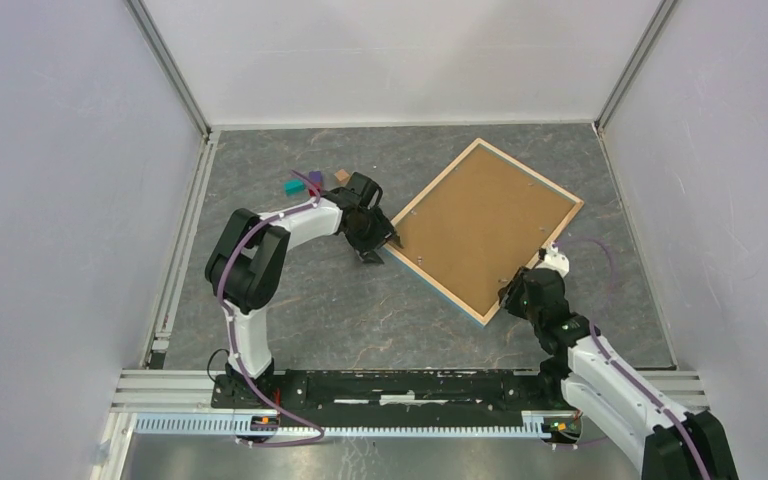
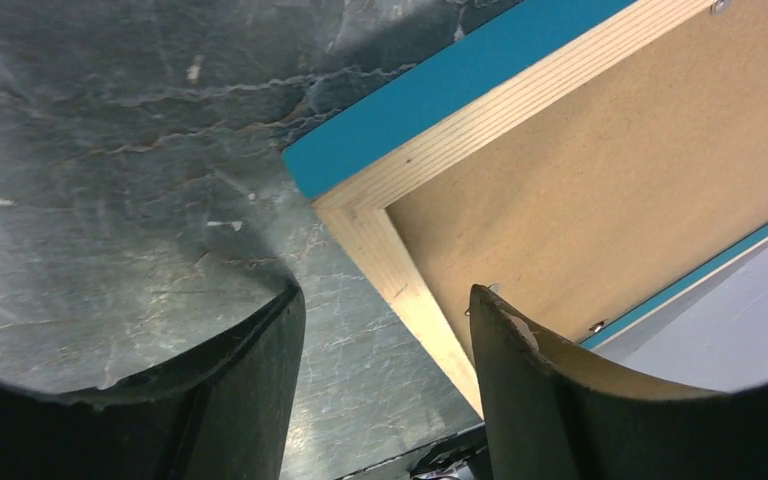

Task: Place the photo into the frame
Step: Adjust the photo frame at the center of the board.

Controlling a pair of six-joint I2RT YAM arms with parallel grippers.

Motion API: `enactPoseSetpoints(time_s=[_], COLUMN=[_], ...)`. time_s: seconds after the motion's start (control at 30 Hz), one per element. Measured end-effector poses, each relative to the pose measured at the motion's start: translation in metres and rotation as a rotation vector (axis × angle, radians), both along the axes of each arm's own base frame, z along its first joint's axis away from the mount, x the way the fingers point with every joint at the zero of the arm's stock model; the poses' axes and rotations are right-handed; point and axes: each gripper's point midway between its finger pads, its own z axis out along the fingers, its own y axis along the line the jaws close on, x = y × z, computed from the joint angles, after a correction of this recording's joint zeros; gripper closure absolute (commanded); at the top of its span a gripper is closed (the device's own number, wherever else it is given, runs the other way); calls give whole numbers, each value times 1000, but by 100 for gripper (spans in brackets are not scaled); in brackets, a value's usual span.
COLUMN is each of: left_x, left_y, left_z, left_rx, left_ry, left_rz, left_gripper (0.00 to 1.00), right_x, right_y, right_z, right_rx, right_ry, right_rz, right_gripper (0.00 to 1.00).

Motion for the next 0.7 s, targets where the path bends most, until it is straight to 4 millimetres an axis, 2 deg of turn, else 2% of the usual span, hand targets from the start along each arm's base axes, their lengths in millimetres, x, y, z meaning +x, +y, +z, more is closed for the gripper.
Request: enactPoseSetpoints(time_s=[0.1, 0.2, 0.3, 0.4, 0.47, 0.6, 0.67, 0.7], left_x=[3, 6, 5, 6, 9, 17, 23, 27], left_y=[-4, -4, -2, 3, 8, 13, 12, 11], left_z=[-2, -4, -6, -9, -10, -11, -10, -10], left_rx=[3, 15, 43, 86, 125, 170, 180, 182], left_ry=[1, 6, 20, 25, 21, -4, -27, -46], left_rz=[-4, -10, -28, -57, -86, -152, -191, -213], left_gripper=[41, 46, 51, 59, 64, 78, 81, 83], right_x=[-2, -1, -1, -2, -4, -9, -14, -19], right_y=[3, 6, 9, 14, 20, 32, 40, 45], right_z=[-1, 0, 0, 0, 1, 2, 3, 4], right_rx=[59, 98, 109, 110, 103, 45, 2, -20], right_ry=[-18, -32, -53, -79, -85, -72, -48, -33], right_rz=[-30, -62, -72, -62, -34, 51, 141, 208], right_gripper=[84, 91, 95, 95, 88, 54, 40, 37])
